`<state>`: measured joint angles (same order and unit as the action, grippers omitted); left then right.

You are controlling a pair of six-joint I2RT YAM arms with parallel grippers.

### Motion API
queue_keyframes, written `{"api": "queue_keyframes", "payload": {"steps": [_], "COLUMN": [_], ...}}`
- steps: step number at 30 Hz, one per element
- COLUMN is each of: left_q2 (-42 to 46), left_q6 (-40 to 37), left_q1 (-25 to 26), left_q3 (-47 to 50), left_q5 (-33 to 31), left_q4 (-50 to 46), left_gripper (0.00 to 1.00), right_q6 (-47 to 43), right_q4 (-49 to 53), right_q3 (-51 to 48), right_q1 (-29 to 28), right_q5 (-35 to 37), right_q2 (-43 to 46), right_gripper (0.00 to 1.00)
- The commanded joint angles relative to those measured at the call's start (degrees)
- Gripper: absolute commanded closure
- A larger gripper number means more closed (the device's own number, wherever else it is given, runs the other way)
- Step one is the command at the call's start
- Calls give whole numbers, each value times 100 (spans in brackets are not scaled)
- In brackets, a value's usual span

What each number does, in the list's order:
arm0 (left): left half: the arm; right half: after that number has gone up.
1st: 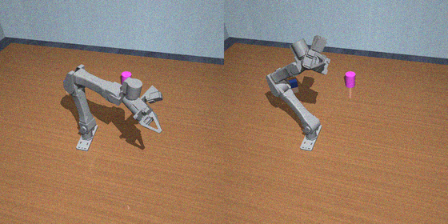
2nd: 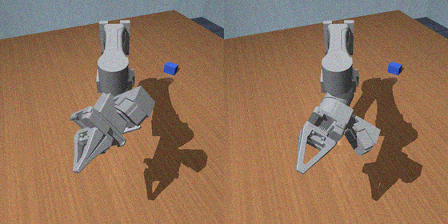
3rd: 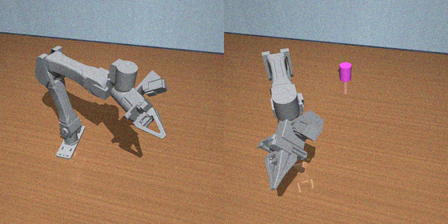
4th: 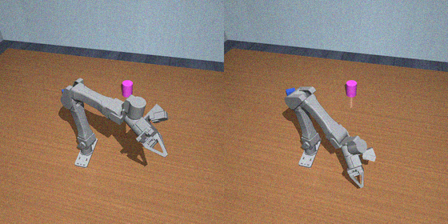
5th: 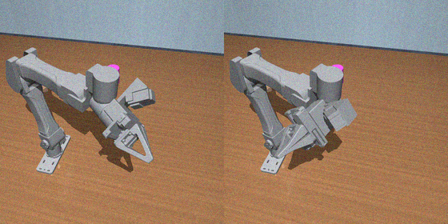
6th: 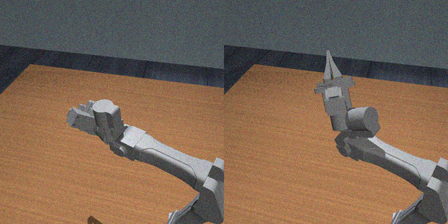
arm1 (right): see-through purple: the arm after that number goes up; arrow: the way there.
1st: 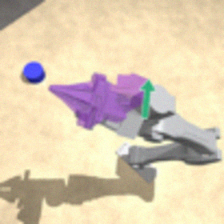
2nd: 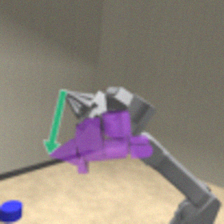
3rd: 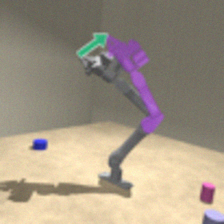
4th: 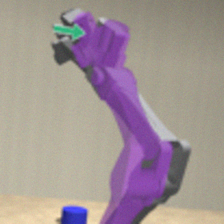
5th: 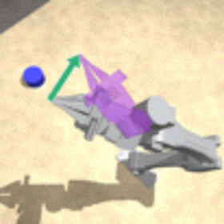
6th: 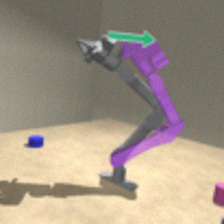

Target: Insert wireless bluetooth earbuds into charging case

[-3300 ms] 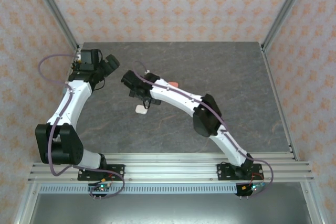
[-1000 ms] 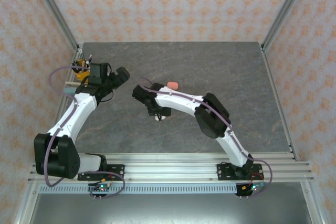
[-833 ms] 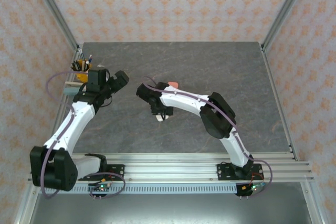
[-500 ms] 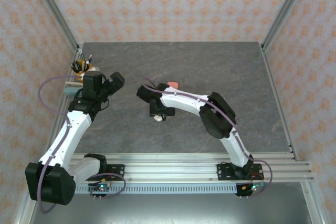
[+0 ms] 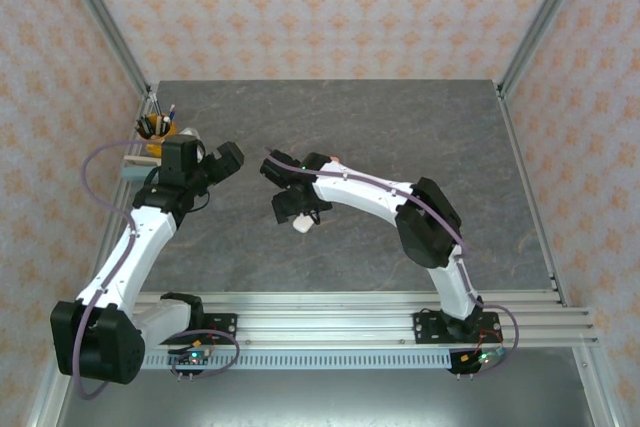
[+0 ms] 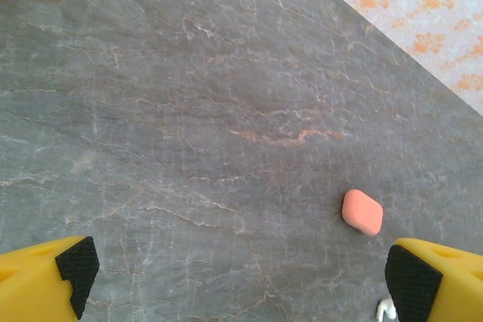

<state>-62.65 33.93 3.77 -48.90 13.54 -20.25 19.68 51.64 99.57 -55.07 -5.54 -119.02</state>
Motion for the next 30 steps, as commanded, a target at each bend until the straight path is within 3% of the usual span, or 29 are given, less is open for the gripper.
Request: {"api": "queue_keyframes", "payload": {"steps": [1,17,30], "left_q2": [-61,-114,-192], "left_q6": [-261,-369,-369], "left_q1": [1,0,3], "left_q3": [-312,-509,-471], "left_q5": [339,330,360], "left_q4": [-97,-208,-102], "left_gripper": [0,0,0], "right_q6": [-1112,-1871,-1909], "right_q4": [349,523,617], "right_q3": [133,289,561], "right_q1": [35,152,295], "right_q5": [-296,-87,-161], "right_q2": [-90,-802,-1118], "right_gripper": [14,15,29]}}
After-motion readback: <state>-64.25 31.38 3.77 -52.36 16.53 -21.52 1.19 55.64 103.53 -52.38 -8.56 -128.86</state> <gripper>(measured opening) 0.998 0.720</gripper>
